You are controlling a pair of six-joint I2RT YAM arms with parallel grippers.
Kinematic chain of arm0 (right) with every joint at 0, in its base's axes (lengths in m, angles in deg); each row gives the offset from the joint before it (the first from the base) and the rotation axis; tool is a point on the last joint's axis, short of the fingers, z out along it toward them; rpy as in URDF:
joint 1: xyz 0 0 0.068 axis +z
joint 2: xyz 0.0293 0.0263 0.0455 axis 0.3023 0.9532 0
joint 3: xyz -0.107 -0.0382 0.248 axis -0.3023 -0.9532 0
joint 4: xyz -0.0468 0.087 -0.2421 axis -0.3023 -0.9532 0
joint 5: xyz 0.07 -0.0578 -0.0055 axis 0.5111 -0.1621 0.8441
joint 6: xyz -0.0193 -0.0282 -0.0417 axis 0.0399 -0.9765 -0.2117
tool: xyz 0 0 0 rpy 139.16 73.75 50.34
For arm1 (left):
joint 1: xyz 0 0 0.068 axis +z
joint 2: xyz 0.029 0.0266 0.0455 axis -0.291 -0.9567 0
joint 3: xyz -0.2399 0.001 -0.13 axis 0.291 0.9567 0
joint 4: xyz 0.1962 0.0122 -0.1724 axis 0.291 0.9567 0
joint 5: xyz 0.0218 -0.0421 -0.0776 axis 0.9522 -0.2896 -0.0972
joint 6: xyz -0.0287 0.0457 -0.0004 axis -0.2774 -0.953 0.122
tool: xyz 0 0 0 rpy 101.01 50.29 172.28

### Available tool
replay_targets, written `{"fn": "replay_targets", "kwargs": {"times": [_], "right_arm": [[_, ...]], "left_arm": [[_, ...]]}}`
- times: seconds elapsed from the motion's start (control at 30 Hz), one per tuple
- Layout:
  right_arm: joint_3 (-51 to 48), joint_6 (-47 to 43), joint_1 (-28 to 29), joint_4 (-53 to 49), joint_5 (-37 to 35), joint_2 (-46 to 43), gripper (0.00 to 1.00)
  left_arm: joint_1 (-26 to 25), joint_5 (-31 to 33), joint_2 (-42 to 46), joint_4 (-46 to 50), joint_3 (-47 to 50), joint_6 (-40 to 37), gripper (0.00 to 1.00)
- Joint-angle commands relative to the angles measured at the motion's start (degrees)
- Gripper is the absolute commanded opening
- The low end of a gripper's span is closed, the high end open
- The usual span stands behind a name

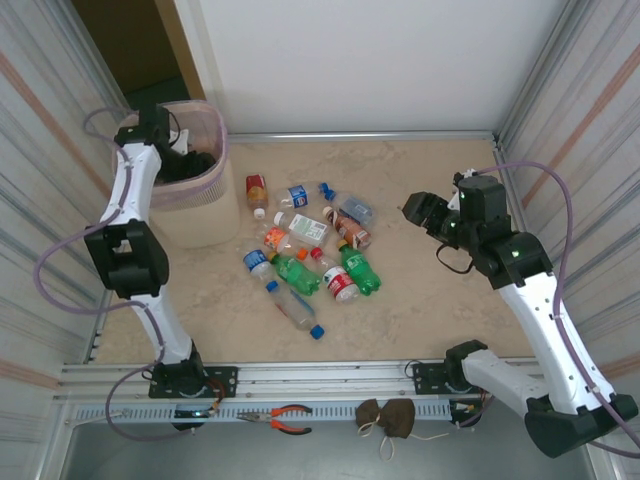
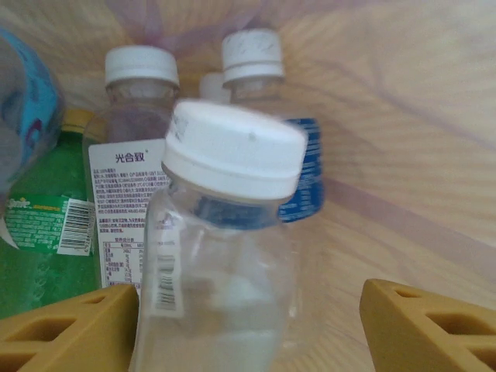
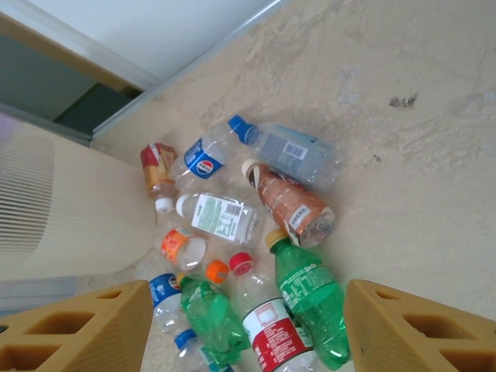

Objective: Put the plastic bottles in the bin

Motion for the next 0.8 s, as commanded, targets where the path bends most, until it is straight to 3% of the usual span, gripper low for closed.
{"fn": "replay_targets", "kwargs": {"times": [0.0, 0.4, 0.63, 0.77], "right_arm": [[0.3, -0.4, 1.3, -0.6, -0.9, 0.6, 0.65], [0.2, -1.3, 4.8, -0.9, -2.0, 3.8, 0.65], [0.2, -4.5, 7.7, -1.5, -2.4, 7.8, 0.64], [0.7, -5.2, 9.2, -1.9, -2.6, 10.2, 0.64]], "left_arm": [[0.6, -2.0, 5.7, 1.0, -3.8, 0.1, 0.75], [0.7, -8.0, 15.3, 1.7, -6.8, 2.8, 0.73], [0.2, -12.8, 23.3, -0.9, -0.4, 5.9, 0.71], [-2.9, -10.5, 29.0, -1.0, 5.9, 7.5, 0.70]]}}
